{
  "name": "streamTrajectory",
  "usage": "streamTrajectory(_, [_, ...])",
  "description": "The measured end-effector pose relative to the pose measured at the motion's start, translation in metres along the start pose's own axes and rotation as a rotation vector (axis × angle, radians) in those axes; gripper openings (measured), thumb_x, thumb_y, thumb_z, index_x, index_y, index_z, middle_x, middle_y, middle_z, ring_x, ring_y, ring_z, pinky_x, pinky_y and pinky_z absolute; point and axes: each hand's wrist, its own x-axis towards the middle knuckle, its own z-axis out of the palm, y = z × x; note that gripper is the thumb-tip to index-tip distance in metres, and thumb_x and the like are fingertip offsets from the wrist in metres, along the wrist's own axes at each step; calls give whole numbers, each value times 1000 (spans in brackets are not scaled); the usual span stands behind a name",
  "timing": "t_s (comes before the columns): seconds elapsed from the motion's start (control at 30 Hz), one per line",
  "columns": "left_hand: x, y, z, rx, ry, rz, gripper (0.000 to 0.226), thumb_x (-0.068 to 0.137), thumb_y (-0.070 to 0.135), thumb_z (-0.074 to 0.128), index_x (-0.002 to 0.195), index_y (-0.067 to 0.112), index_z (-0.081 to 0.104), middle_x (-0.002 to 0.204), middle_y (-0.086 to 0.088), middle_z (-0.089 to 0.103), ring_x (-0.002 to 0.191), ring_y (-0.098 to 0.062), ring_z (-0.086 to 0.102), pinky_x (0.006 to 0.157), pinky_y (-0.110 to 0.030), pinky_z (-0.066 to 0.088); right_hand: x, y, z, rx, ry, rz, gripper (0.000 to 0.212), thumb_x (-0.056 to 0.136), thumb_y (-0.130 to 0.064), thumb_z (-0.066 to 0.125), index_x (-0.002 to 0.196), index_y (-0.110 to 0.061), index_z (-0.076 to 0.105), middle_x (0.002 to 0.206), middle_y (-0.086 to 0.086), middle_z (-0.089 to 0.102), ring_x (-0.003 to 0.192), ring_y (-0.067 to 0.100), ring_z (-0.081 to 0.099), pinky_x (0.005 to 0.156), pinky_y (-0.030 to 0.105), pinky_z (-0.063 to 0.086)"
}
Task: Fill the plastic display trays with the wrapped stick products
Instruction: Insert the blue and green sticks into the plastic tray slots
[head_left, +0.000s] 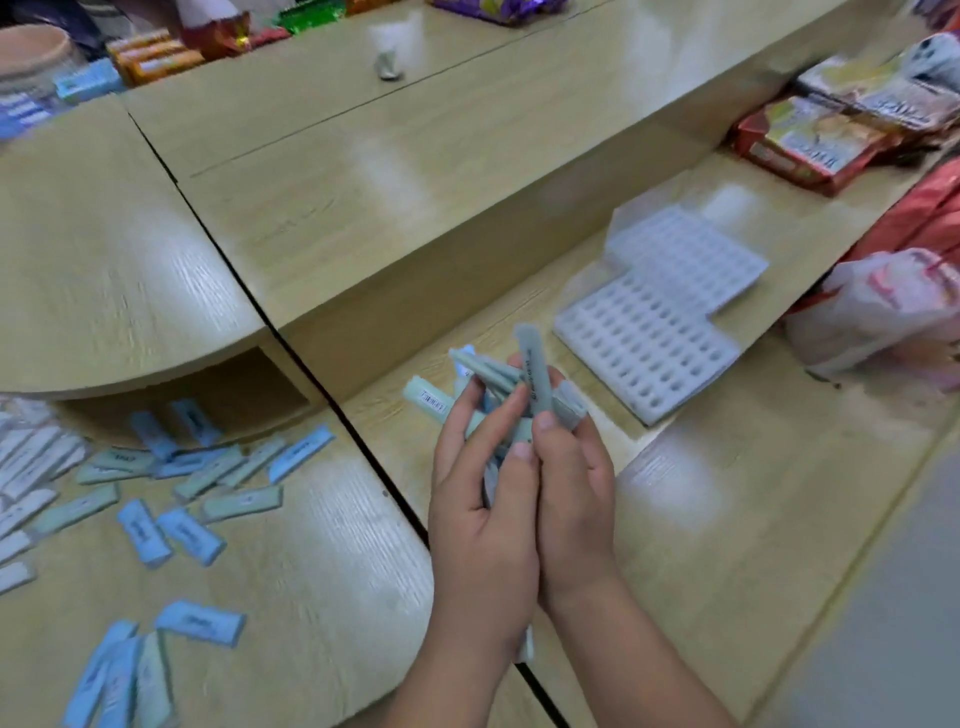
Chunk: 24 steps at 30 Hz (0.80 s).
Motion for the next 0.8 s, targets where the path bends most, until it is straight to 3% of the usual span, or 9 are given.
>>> streamTrajectory(0.17, [26,-15,18,-8,37,-14,34,85,47,54,116,51,69,144,36,41,133,16,37,92,1,37,34,6,-13,-37,-35,40,37,88,-34,50,120,-28,68,122,3,70,117,20,64,86,25,54])
streamTrajectory(0.4, [59,-27,52,8,110,-13,35,87,44,57,119,48,68,145,36,41,133,14,39,98,-5,39,82,6,-35,-59,-96,41,33,93,-29,46,117,-34,68,116,-1,71,111,15,67,83,21,53])
streamTrajectory(0.57, [75,-32,96,76,301,-6,36,90,28,55,116,47,70,144,33,46,133,13,41,98,-10,43,120,2,-65,-38,-249,179,38,90,-30,46,122,-38,65,121,-2,69,116,18,64,91,34,52])
streamTrajectory(0.63, [78,-39,110,134,416,0,38,89,28,54,114,51,70,143,32,47,133,12,41,99,-15,45,132,5,-77,-7,-346,260,38,89,-31,48,121,-41,65,121,-3,70,115,17,65,89,31,53])
streamTrajectory(0.8, [68,-58,132,147,585,-95,35,90,28,54,116,44,72,143,30,48,131,16,41,93,-3,41,138,18,-99,25,-484,380,38,88,-26,49,122,-30,66,119,2,70,110,17,67,81,23,54])
